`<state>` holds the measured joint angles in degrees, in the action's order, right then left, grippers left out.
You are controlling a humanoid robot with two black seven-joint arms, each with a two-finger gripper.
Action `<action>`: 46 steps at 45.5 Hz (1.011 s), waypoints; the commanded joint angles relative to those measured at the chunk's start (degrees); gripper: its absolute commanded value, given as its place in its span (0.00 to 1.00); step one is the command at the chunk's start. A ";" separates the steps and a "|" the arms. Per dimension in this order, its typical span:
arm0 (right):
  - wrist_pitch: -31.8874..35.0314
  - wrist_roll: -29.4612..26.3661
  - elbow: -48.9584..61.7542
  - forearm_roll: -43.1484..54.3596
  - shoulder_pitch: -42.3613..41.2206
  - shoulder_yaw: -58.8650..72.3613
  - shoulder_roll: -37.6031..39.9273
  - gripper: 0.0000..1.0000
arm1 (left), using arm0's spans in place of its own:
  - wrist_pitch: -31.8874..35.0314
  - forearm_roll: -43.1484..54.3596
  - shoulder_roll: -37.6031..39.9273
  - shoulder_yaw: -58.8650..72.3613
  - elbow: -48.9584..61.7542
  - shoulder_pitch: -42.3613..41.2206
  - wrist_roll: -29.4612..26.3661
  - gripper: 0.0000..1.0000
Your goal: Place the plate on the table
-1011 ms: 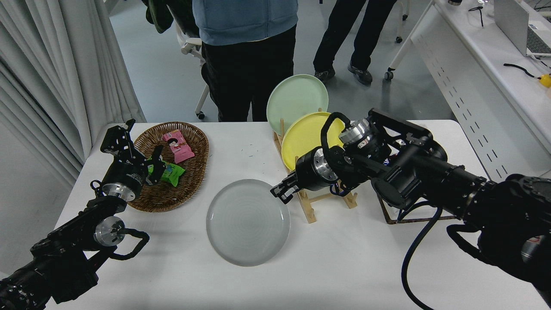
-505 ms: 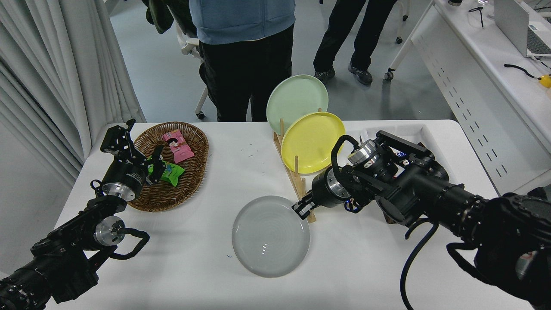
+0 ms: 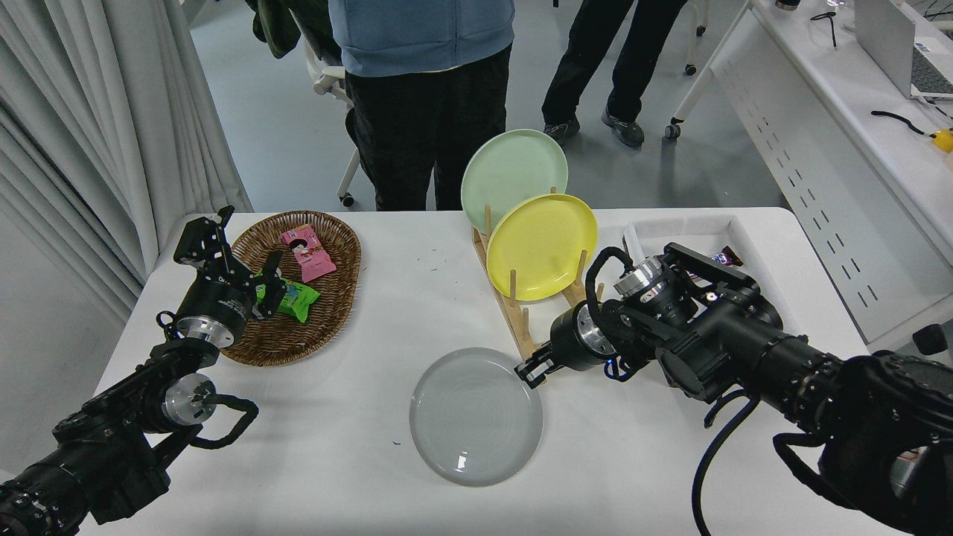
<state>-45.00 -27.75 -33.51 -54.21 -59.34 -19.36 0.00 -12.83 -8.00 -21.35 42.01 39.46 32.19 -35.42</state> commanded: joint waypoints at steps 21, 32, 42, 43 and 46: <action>0.00 -0.03 -0.33 -0.19 0.54 -0.24 0.00 0.00 | 0.00 0.01 0.08 0.00 0.00 0.07 0.00 1.00; 0.00 -0.03 -0.86 -0.11 1.33 -0.24 0.00 0.00 | 0.00 0.01 -0.01 0.00 0.00 -0.02 0.00 1.00; 0.00 -0.03 -1.21 -0.11 1.86 -0.24 0.00 0.00 | 0.00 0.01 -0.01 0.00 0.00 -0.02 0.00 1.00; 0.00 -0.03 -1.29 -0.11 1.86 -0.24 0.00 0.00 | 0.00 0.01 0.08 0.00 0.00 -0.02 0.00 1.00; 0.00 -0.03 -1.47 -0.19 1.95 -0.24 0.00 0.00 | 0.00 0.01 -0.01 0.00 0.00 -0.02 0.00 1.00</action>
<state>-45.00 -27.77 -34.47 -54.35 -57.84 -19.60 0.00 -12.83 -8.01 -21.32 42.01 39.46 32.17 -35.42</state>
